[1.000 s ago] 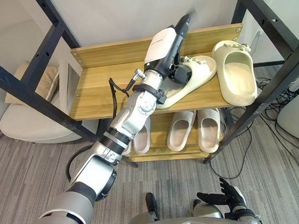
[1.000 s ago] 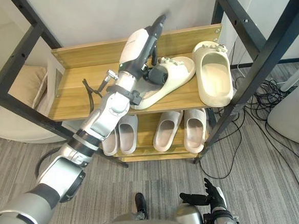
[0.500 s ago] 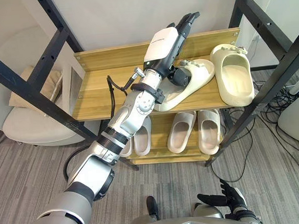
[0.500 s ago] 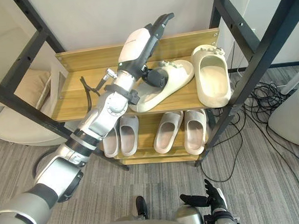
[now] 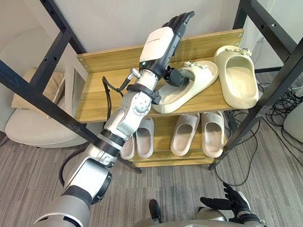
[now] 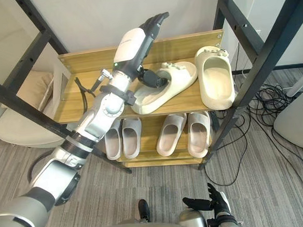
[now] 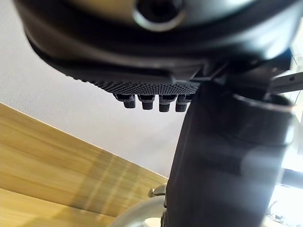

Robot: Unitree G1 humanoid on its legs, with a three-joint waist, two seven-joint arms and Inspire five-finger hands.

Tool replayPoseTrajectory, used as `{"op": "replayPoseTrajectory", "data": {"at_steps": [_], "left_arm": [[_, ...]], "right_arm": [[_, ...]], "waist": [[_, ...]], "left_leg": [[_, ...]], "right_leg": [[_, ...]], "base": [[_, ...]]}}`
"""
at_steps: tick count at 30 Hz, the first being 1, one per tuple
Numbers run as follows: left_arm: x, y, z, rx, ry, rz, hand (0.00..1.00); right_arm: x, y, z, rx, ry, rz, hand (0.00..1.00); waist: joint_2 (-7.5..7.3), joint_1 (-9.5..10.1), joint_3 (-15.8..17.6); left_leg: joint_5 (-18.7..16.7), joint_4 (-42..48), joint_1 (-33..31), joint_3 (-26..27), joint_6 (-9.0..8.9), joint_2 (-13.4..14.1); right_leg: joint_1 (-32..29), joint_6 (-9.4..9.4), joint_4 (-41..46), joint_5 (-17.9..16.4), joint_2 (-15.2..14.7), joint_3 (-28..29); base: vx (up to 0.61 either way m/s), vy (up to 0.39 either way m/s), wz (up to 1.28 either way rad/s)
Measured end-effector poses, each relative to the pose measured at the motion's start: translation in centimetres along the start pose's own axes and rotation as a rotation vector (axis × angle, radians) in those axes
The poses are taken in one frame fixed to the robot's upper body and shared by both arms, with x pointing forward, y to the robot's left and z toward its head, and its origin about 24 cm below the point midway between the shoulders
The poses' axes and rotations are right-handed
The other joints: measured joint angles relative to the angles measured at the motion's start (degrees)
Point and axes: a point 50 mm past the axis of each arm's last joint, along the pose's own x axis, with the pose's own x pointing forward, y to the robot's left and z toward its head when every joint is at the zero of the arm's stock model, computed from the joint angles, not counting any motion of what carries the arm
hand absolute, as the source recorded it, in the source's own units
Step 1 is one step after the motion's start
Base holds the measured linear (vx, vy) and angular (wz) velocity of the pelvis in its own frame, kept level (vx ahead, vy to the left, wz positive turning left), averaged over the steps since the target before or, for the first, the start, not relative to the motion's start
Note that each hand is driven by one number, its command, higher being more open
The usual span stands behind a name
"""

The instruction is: Organize the slippers on the shoe rack

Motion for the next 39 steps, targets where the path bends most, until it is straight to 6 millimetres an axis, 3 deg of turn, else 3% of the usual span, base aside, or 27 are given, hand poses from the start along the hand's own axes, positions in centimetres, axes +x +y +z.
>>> {"op": "replayPoseTrajectory", "data": {"at_steps": [9, 15, 19, 23, 27, 33, 39], "left_arm": [[-2.6, 2.4, -2.3, -0.049, 0.067, 0.089, 1.00], [-5.5, 3.4, -4.7, -0.223, 0.188, 0.185, 1.00], [-8.4, 2.7, -6.2, -0.382, 0.291, 0.217, 1.00], [-12.2, 0.4, -7.3, -0.679, 0.431, 0.219, 1.00], [-14.2, -0.8, -7.9, -0.875, 0.511, 0.219, 1.00], [-15.6, -1.4, -7.2, -1.100, 0.508, 0.213, 1.00], [-15.2, -2.4, -5.7, -1.217, 0.472, 0.159, 1.00]], "right_arm": [[-0.1, -0.3, -0.5, 0.002, 0.022, -0.002, 1.00], [-0.2, -0.3, -0.9, -0.008, 0.038, -0.002, 1.00], [-0.2, -0.2, -1.1, -0.014, 0.048, 0.001, 1.00], [-0.3, -0.1, -1.6, -0.028, 0.074, 0.003, 1.00], [-0.3, 0.1, -1.8, -0.037, 0.089, 0.011, 1.00], [-0.3, 0.3, -1.8, -0.058, 0.089, 0.024, 1.00], [-0.3, 0.4, -1.8, -0.070, 0.090, 0.033, 1.00]], "waist": [[0.49, 1.45, -0.48], [0.31, 2.57, -1.22], [0.03, 2.88, -1.52], [-0.72, 4.84, -1.91], [-1.38, 5.39, -2.24], [-1.86, 5.47, -2.49], [-2.09, 5.54, -2.64]], "left_leg": [[0.01, 0.00, -0.01, -0.71, -0.03, -0.06], [0.04, 0.00, -0.04, -1.30, -0.08, -0.09], [0.07, 0.00, 0.08, -1.88, -0.13, -0.10], [0.05, -0.01, 0.03, -2.22, -0.14, -0.06], [0.05, -0.02, 0.03, -2.53, -0.13, -0.07], [0.01, -0.03, 0.08, -2.78, -0.16, -0.13], [-0.03, -0.04, 0.07, -2.83, -0.20, -0.14]], "right_leg": [[0.10, 0.03, 0.49, -0.45, -0.03, -0.51], [0.28, -0.03, 0.79, -0.84, -0.03, -1.19], [0.86, -0.04, 0.36, -0.83, 0.05, -1.77], [1.08, -0.04, -0.03, -0.81, 0.06, -2.04], [1.52, 0.06, -0.46, -0.73, 0.02, -2.43], [1.97, 0.09, -0.93, -0.69, 0.04, -2.83], [2.12, 0.07, -1.18, -0.66, 0.07, -2.94]], "base": [[0.00, 0.000, 0.03], [0.00, -0.002, 0.05], [-0.01, -0.003, 0.08], [-0.01, 0.003, 0.03], [-0.01, 0.004, 0.05], [0.00, 0.001, 0.03], [0.00, 0.000, 0.00]]}}
